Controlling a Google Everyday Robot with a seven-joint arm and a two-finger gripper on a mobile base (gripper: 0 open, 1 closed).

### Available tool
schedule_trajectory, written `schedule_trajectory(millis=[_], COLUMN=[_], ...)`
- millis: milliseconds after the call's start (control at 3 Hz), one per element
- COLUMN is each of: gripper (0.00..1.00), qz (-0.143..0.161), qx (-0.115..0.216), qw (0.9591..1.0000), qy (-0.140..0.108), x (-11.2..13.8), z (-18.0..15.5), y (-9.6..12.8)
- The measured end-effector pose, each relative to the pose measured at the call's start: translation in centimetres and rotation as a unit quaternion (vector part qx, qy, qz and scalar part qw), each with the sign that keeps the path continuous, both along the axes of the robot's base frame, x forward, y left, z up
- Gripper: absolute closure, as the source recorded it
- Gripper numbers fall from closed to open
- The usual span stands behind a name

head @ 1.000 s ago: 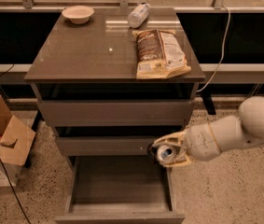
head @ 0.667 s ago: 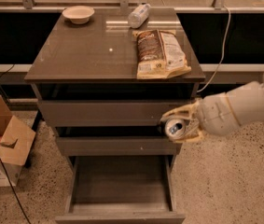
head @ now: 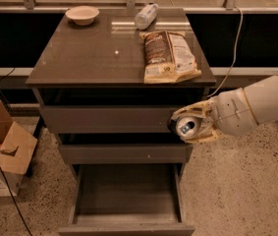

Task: Pick redbull can from bottom drawer and place on counter

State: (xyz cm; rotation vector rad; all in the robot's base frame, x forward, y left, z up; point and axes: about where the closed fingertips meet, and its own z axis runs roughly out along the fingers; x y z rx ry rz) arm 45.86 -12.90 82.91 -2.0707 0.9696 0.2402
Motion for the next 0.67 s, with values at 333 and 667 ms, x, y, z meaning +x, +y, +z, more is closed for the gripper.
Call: schedule_trajectory(millis=[333, 667], gripper=[1.00, 1.00], qz=[-0.020, -0.022], qx=[0.001, -0.002], qw=[0.9995, 0.9969], qy=[-0.024, -0.075], x=[0.7, 2.2], z=[1.6, 5.6], y=[0.3, 1.2])
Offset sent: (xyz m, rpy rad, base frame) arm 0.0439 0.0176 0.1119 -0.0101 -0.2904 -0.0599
